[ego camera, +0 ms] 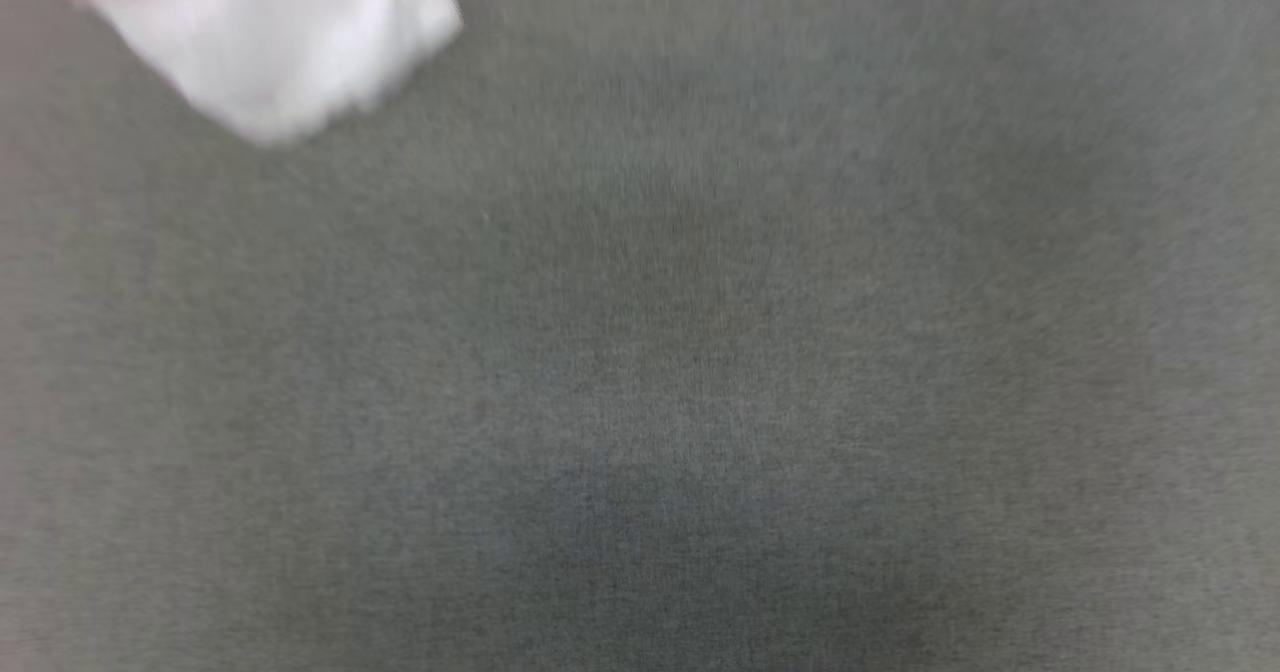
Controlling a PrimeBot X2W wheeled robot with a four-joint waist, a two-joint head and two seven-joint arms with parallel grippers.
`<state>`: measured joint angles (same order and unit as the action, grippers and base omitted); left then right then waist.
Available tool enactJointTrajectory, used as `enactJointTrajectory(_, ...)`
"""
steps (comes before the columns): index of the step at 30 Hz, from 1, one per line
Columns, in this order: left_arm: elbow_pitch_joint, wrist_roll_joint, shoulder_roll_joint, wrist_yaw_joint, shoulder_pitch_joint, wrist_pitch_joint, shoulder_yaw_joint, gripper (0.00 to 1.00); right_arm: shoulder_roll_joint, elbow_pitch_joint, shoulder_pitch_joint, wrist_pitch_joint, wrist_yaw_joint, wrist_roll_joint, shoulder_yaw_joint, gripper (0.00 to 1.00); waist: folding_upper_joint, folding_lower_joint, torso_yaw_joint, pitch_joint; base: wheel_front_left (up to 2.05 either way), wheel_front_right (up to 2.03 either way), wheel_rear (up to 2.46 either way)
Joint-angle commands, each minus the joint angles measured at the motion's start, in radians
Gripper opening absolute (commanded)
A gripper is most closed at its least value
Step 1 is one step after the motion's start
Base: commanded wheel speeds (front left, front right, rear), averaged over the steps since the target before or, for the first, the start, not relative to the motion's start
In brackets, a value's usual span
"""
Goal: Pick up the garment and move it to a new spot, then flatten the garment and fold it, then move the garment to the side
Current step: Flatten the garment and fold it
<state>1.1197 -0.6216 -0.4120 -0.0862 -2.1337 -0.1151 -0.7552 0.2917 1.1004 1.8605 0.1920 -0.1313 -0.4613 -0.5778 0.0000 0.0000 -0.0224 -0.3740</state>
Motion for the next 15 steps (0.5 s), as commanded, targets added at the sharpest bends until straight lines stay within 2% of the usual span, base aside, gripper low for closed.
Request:
enactJointTrajectory(1,-0.008,0.010,0.010,0.004,-0.046,-0.032,0.002,0.00,0.012,0.013,0.040,0.032,0.001,0.032,0.020,0.00,0.0000,0.0000,-0.007,-0.230,0.00,0.00,0.00)
enactJointTrajectory(5,-0.028,0.026,0.031,0.000,-0.141,-0.105,0.005,0.00,0.039,0.009,0.119,0.070,0.001,0.126,0.078,0.00,0.0000,0.0000,0.021,-0.354,0.00,0.00,0.00)
enactJointTrajectory(9,-0.046,0.030,0.049,-0.006,-0.180,-0.141,0.019,0.00,0.068,-0.094,0.132,0.072,0.001,0.247,0.157,0.00,0.0000,0.0000,0.063,-0.457,0.00,0.00,0.00)
enactJointTrajectory(15,-0.118,0.044,0.048,0.005,-0.118,-0.148,0.067,0.00,0.038,-0.165,0.051,0.072,0.001,0.391,0.275,0.00,0.0000,0.0000,0.100,-0.555,0.00,0.00,0.00)
